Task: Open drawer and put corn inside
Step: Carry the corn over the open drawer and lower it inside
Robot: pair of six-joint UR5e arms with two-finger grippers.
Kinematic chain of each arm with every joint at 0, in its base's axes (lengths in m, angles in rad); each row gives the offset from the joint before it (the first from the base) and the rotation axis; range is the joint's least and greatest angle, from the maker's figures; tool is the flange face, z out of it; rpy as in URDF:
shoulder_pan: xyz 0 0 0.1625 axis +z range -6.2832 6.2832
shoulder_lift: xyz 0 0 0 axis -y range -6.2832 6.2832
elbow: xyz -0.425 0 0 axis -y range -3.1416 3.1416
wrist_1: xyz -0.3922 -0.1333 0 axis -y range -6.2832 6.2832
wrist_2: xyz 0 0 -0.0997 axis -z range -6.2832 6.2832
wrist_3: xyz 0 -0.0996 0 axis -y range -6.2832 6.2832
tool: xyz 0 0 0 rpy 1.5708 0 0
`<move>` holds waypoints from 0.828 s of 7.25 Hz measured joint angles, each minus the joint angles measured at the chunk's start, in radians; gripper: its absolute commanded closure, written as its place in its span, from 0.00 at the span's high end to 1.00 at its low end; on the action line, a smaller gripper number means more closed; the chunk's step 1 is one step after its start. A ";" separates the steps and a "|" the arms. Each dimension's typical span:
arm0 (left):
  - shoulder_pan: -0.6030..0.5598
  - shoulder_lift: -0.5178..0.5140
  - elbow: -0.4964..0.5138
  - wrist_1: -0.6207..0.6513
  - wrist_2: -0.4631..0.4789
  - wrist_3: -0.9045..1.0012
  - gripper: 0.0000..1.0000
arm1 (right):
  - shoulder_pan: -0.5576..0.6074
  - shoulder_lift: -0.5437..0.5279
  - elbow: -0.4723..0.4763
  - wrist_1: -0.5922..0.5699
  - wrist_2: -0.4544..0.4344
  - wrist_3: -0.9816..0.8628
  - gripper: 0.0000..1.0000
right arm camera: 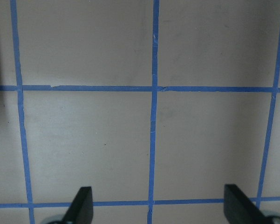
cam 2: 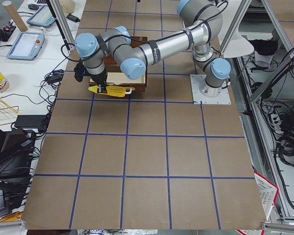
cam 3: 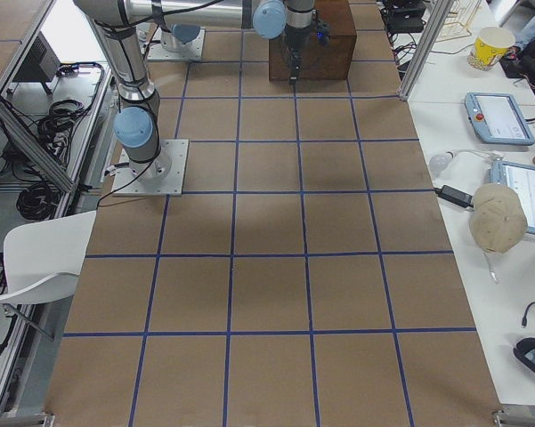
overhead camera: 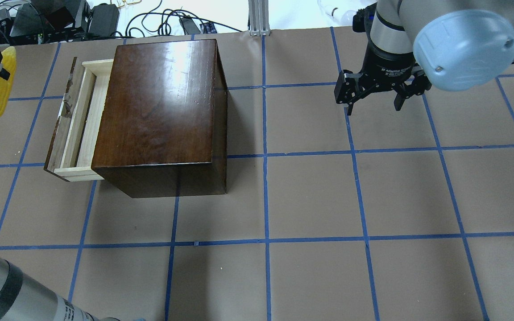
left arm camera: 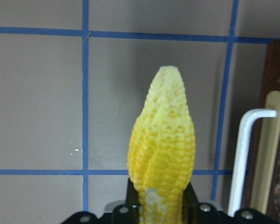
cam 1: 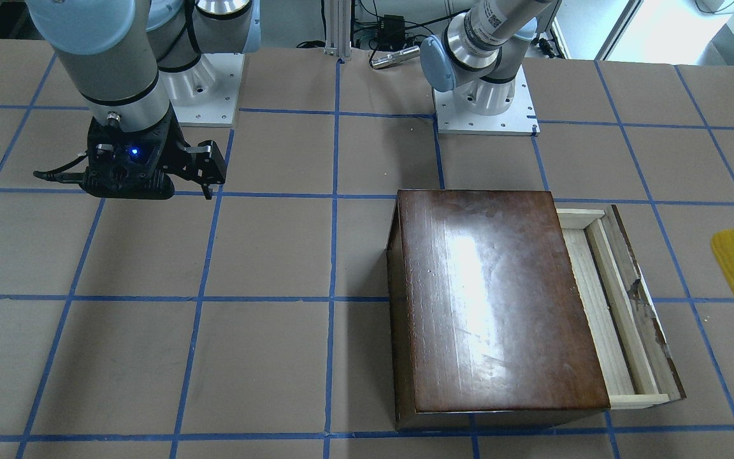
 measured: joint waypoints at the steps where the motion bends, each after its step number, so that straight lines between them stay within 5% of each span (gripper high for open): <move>1: -0.045 0.020 0.001 -0.023 -0.007 -0.054 0.00 | 0.000 0.000 0.000 0.000 0.000 0.000 1.00; 6: -0.174 0.010 -0.123 0.021 -0.027 -0.191 0.00 | 0.000 0.000 0.000 0.000 0.000 0.000 1.00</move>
